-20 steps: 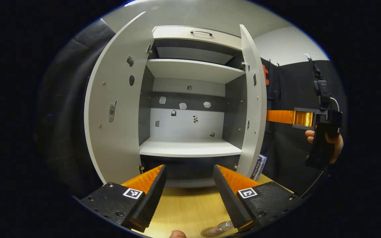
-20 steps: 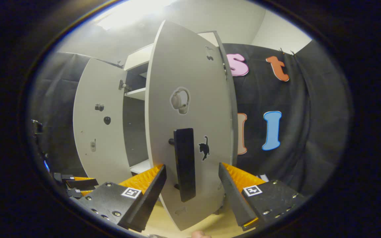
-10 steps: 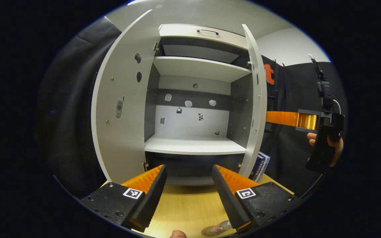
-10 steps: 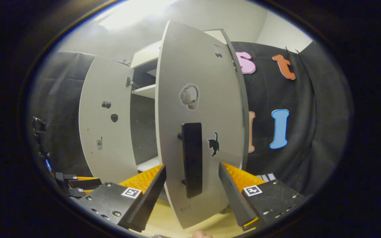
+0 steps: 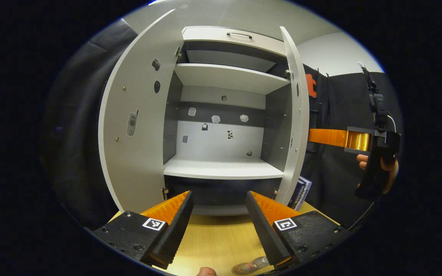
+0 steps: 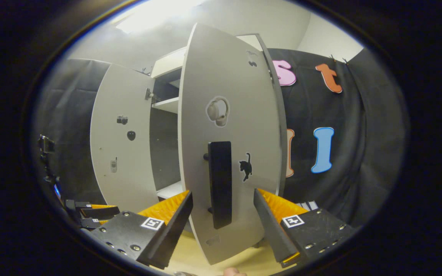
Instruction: Grasp the bottle in the cabinet with the left hand and place it on the coaster, then close the right door with the right hand and the left door with the left hand.
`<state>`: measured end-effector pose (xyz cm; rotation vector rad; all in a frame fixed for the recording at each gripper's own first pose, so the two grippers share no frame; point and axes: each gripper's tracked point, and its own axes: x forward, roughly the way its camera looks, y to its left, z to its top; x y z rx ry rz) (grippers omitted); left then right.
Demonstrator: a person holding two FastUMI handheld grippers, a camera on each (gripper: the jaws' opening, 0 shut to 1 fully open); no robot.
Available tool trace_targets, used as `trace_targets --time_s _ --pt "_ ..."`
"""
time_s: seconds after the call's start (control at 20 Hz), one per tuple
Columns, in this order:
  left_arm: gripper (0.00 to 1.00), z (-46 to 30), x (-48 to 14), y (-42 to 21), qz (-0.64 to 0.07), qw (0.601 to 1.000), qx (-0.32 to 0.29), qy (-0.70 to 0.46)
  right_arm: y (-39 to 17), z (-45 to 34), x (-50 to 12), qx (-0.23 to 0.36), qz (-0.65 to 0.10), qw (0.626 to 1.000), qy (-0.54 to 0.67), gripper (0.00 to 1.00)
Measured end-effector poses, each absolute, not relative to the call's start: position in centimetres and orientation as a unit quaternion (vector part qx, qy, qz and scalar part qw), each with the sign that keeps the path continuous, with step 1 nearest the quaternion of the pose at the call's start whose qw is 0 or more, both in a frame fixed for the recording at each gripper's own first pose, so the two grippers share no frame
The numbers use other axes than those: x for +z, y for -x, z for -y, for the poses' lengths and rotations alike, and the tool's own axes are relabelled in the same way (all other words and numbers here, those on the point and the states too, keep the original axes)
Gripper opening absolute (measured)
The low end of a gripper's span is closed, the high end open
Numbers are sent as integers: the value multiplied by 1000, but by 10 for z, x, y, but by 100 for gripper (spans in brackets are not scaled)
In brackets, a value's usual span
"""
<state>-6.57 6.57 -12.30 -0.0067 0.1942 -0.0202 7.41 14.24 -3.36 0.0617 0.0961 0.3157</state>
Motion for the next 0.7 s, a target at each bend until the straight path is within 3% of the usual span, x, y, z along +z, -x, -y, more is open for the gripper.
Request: trace_targets --time_s 0.7 --pt "88 -71 -130 61 -105 994 -3 12 -82 -143 -37 160 -52 985 -35 96"
